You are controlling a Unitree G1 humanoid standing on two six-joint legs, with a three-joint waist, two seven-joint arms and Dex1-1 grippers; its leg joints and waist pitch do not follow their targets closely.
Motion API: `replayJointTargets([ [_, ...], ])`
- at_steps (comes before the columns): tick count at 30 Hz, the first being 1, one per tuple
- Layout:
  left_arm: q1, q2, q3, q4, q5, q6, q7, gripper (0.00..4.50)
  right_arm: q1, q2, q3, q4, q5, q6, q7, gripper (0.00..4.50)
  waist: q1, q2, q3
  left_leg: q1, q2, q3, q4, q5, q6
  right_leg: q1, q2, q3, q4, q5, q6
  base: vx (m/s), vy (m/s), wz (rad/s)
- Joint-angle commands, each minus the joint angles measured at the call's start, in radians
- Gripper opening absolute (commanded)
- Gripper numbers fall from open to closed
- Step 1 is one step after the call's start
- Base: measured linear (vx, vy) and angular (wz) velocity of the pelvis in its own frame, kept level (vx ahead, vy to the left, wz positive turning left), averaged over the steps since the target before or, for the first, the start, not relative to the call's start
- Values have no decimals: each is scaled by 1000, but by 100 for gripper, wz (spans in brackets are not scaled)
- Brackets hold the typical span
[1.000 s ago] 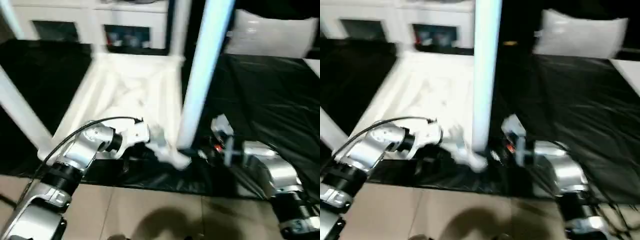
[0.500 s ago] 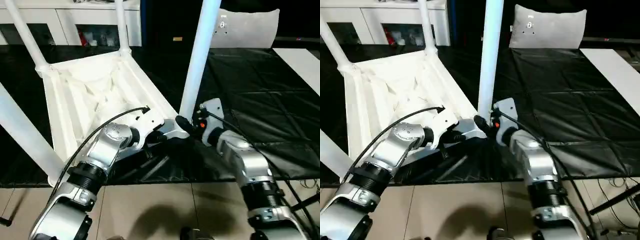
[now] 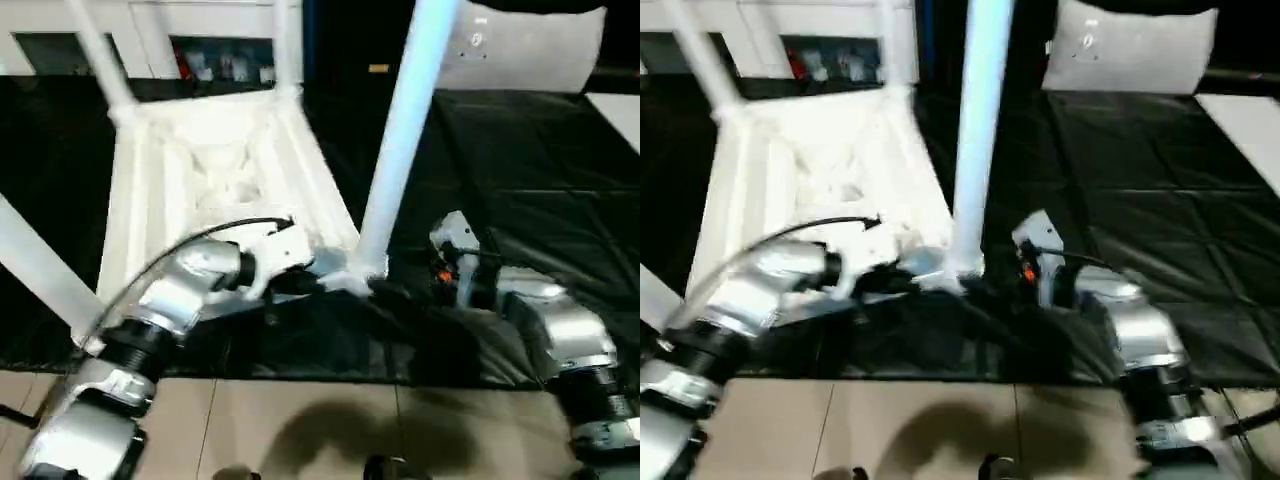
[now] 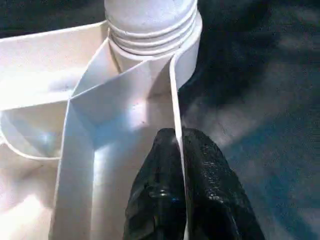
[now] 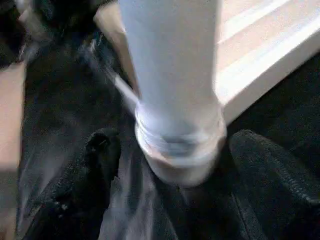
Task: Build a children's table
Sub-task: Rotate leg to tighten
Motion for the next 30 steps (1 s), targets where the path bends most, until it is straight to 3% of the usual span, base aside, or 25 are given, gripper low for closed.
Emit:
replayJointTargets([
  [1, 10, 5, -98, 27, 29, -48, -101, 0, -23, -6, 33, 23, -8, -34, 67, 381, 2, -1, -76, -5, -8, 28, -33, 14, 163, 72, -16, 30, -21, 123, -322, 59, -16, 1],
  [3, 8, 12, -111, 30, 27, -75, -129, 0, -33, -11, 43, 40, -5, -45, 92, 355, 10, -1, -85, -4, -6, 27, -22, 86, 201, 74, -14, 30, -4, 226, -350, 0, 0, 0],
  [5, 5, 23, -133, 32, 28, -107, -184, 0, -56, -6, 51, 72, -4, -59, 131, 348, 13, -3, -85, -5, -6, 29, -19, 84, 213, 69, -13, 28, -3, 232, -361, 0, 0, 0],
  [6, 3, 27, -142, 33, 33, -121, -202, 0, -64, -2, 54, 78, 1, -60, 156, 348, 17, -4, -79, -5, -3, 31, -23, 24, 202, 69, -16, 29, -10, 153, -358, 0, 0, 0],
  [8, 1, 29, -147, 35, 37, -130, -211, 0, -68, 1, 56, 80, 5, -60, 174, 313, 19, -3, -75, -5, 1, 31, -27, -28, 182, 70, -19, 30, -15, 84, -347, 0, 0, 0],
  [9, -4, 31, -157, 39, 40, -150, -232, 0, -78, 12, 53, 71, 52, -28, 225, 305, 23, -6, -71, -4, 3, 30, -34, -93, 145, 72, -21, 30, -26, -35, -318, 0, 0, 0],
  [12, -10, 26, -159, 48, 37, -165, -252, 0, -93, 18, 57, 85, 96, -2, 278, 285, 30, -4, -70, 0, 7, 29, -40, -141, 94, 71, -23, 33, -32, -126, -287, 0, 0, 0],
  [17, -17, 21, -162, 69, 38, -185, -255, 0, -104, 26, 69, 116, 92, -13, 306, 242, 35, -7, -73, -1, 3, 30, -39, -135, 60, 72, -21, 36, -31, -148, -259, 0, 0, 0],
  [24, -21, 23, -159, 89, 38, -200, -264, 0, -108, 32, 74, 125, 102, 14, 340, 213, 37, -7, -82, -1, 0, 31, -32, -89, 75, 73, -17, 35, -21, -63, -280, 0, 0, 0],
  [30, -11, 11, -135, 76, 22, -129, -228, 0, -75, 48, 67, 80, 132, 65, 316, 211, 38, -10, -78, -2, 0, 32, -32, -121, 62, 71, -19, 36, -27, -140, -261, 0, 0, 0],
])
